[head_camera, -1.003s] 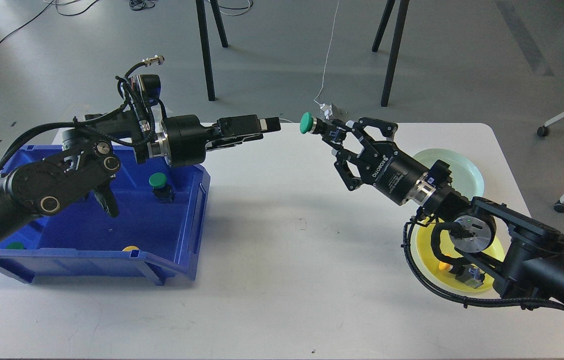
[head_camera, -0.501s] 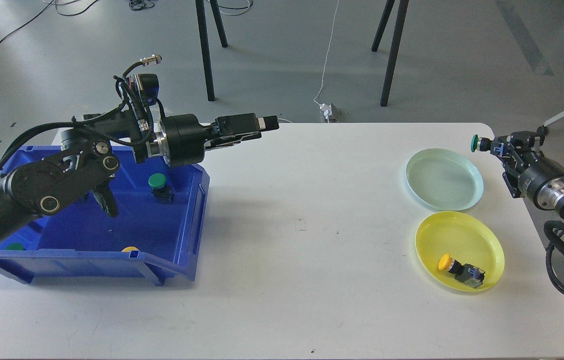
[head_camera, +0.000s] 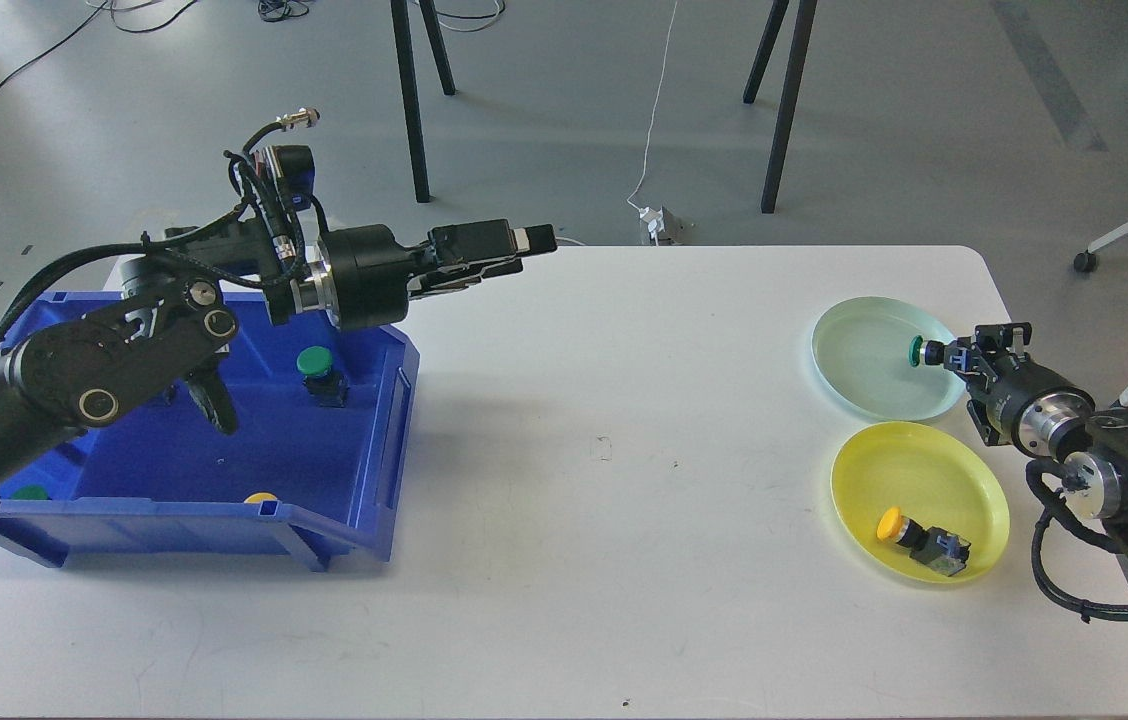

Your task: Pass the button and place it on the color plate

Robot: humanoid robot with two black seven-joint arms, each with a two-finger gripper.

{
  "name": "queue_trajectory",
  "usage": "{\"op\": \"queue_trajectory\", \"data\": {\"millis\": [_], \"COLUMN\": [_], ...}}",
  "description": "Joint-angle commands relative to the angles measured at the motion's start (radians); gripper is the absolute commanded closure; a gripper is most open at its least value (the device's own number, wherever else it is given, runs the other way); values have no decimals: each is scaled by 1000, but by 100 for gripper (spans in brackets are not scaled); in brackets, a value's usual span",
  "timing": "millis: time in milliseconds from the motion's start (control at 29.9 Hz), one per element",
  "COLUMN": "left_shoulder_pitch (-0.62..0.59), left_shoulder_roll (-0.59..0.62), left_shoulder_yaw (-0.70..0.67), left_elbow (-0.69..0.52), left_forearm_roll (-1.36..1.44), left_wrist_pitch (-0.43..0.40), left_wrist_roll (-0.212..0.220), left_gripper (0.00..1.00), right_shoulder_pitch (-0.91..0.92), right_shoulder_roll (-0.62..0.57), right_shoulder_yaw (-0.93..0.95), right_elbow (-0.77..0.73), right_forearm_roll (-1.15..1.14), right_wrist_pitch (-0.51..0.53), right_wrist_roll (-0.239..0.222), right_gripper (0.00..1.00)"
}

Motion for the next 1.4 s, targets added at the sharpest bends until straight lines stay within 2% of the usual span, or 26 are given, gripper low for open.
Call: {"op": "queue_trajectory", "data": {"millis": [0,334,435,568,836,1003,1137,1237,1371], "left_shoulder_pitch": [0,0,0,0,1,8,14,34,48], "left_shoulder_roll": [0,0,0,0,2,2,12,23,54], "left_shoulder_yaw": [-1,-1,-3,-3,-3,-6,-21,-64,-110], "left_elbow": [1,3,9,12,38,47,47,63,193], "left_forearm_roll": [0,-2,-2,-15,-139,-316,-533,-739,-942], "left_wrist_pitch": [0,0,0,0,0,0,0,0,0], "left_wrist_roll": [0,0,0,0,0,0,0,0,0], "left_gripper": [18,18,18,17,11,8,6,4,1], "right_shoulder_pitch": [10,12,10,1,-4,-4,4,12,13], "right_shoulder_roll": [7,13,4,-25,-105,-116,-116,-119,-163], "right_shoulder_yaw": [2,50,67,122,283,393,472,489,473], "right_elbow": [2,14,51,130,347,474,494,490,490], "right_forearm_roll": [2,6,6,6,11,11,48,179,240], "right_wrist_pitch": [6,25,26,26,28,46,107,195,311], "right_wrist_roll": [3,3,3,3,-3,-5,-3,-3,-5], "right_gripper": [70,37,26,15,10,8,6,6,5]}}
